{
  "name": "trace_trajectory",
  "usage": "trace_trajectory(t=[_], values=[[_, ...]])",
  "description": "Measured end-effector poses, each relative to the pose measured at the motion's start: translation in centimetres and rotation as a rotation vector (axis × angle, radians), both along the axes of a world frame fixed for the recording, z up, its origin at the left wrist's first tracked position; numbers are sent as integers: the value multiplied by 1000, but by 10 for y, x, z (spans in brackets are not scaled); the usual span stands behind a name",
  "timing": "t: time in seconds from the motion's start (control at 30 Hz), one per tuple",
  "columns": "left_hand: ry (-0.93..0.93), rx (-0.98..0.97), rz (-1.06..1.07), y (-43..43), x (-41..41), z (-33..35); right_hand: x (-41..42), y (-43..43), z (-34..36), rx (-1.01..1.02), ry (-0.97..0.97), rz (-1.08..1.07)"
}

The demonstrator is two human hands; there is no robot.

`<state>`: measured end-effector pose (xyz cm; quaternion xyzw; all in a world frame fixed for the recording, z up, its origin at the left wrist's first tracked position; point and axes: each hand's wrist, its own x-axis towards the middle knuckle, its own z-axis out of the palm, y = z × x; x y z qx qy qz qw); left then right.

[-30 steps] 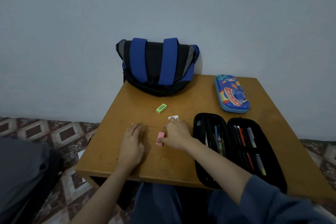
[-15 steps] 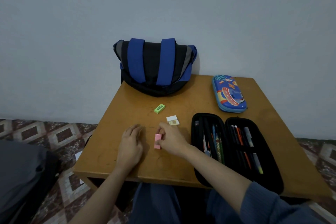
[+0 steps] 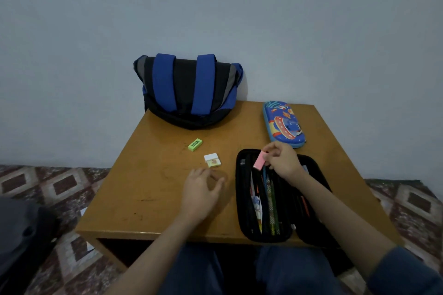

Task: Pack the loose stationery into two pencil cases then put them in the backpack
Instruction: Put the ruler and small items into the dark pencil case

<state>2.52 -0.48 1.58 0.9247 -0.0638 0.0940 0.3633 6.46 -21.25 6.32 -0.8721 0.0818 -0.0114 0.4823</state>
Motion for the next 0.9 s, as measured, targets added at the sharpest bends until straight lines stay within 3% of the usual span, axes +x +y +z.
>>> trace_trajectory(t=[0.27, 0.6, 0.9], values=[[97, 150, -105, -46, -10, 13, -12, 2, -10, -109, 109, 121], [170, -22, -90, -41, -8, 7, -16, 10, -10, -464, 73, 341], [144, -60, -119, -40, -12, 7, -17, 8, -14, -490, 12, 310]])
